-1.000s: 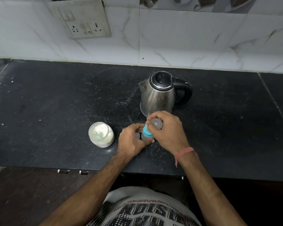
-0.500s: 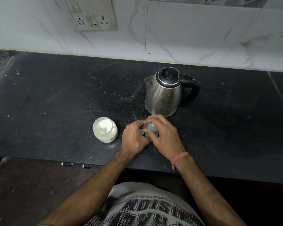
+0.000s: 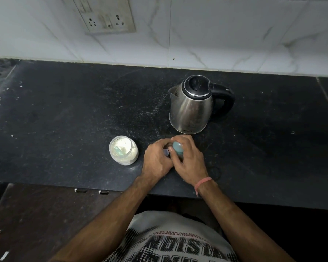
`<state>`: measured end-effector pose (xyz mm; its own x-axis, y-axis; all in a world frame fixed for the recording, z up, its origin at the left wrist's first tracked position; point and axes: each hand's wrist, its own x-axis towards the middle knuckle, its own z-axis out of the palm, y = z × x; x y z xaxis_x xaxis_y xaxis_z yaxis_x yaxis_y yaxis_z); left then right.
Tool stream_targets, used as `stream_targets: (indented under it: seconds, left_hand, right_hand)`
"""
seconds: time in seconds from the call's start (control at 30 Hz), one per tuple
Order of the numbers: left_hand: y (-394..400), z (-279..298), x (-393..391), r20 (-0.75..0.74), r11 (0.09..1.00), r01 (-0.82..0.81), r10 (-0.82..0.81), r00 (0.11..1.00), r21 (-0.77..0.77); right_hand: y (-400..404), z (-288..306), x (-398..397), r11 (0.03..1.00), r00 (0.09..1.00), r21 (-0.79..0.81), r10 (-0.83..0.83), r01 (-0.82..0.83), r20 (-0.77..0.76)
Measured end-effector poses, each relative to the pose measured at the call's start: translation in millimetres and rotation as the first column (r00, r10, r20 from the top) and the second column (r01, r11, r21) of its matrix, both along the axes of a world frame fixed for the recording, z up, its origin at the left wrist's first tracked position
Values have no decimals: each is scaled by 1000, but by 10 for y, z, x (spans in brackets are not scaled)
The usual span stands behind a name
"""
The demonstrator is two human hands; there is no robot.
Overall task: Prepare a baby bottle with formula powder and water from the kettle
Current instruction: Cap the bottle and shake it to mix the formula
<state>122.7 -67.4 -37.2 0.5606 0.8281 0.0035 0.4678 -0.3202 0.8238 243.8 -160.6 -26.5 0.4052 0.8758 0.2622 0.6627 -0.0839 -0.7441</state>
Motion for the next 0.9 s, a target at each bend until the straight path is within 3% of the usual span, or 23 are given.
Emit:
stream_targets:
  seconds: [0.33,0.57,0.73,0.9]
  left_hand:
    - [19,-37,-10,-16,1000,12,-12,1000,17]
    - [-7,27,-10,-73,996,42,-36,997,78]
    - [23,49,-7,-121,995,58,-48,991,77]
    - [-8,43,7,-108,997,23,-14,994,78]
  right_hand:
    - [-59,27,8,997,998,-62,48,-46,27]
    - [-115,124,-57,992,999,-126,4,-10,-48]
    - [-137,293,-10,985,993,-136,97,-107,-73]
    - [-120,448,71,980,992,-161,121,-116,22]
